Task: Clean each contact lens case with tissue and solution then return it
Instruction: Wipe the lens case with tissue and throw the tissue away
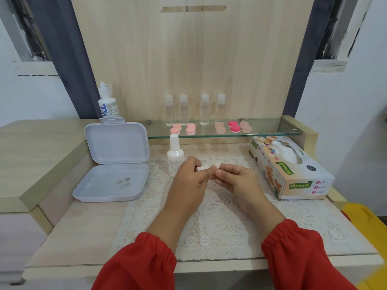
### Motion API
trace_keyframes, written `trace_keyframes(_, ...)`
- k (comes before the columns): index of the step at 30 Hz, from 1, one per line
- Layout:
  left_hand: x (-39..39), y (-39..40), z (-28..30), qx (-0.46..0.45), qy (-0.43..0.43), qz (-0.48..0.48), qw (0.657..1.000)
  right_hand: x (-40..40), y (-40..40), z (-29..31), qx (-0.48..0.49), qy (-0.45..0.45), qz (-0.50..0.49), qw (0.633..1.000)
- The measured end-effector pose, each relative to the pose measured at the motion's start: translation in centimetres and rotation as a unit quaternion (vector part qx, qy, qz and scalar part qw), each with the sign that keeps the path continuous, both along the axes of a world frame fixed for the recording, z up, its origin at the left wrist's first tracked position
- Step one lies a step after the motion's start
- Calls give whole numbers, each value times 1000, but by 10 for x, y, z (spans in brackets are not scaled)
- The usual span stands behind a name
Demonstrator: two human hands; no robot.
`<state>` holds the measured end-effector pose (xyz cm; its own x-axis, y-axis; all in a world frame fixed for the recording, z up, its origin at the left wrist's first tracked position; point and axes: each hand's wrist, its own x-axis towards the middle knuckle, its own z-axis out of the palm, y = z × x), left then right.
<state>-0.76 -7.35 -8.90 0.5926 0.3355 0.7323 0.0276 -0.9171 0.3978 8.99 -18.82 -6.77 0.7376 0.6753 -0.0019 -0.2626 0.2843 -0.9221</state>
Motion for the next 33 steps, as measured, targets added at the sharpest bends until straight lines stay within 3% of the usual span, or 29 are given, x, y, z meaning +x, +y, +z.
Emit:
trace_keyframes(3, -2, -2, 5, -27, -2, 5, 1000, 1, 0, 0, 5, 25, 11, 1000)
trace_keyframes(7, -4, -2, 5, 37, -42, 3, 998, 1, 0, 2, 18, 69, 5, 997)
trace_keyframes(11, -6, 0, 6, -9, -70, -11, 997, 0, 0, 6, 34, 98, 1, 995)
trace_keyframes(25, -6, -4, 14, -190, -112, -25, 975, 0, -1, 7, 42, 68, 19, 997)
trace_keyframes(33, -6, 1, 18, -315, -51, -39, 947, -1, -1, 5, 19, 17, 53, 998)
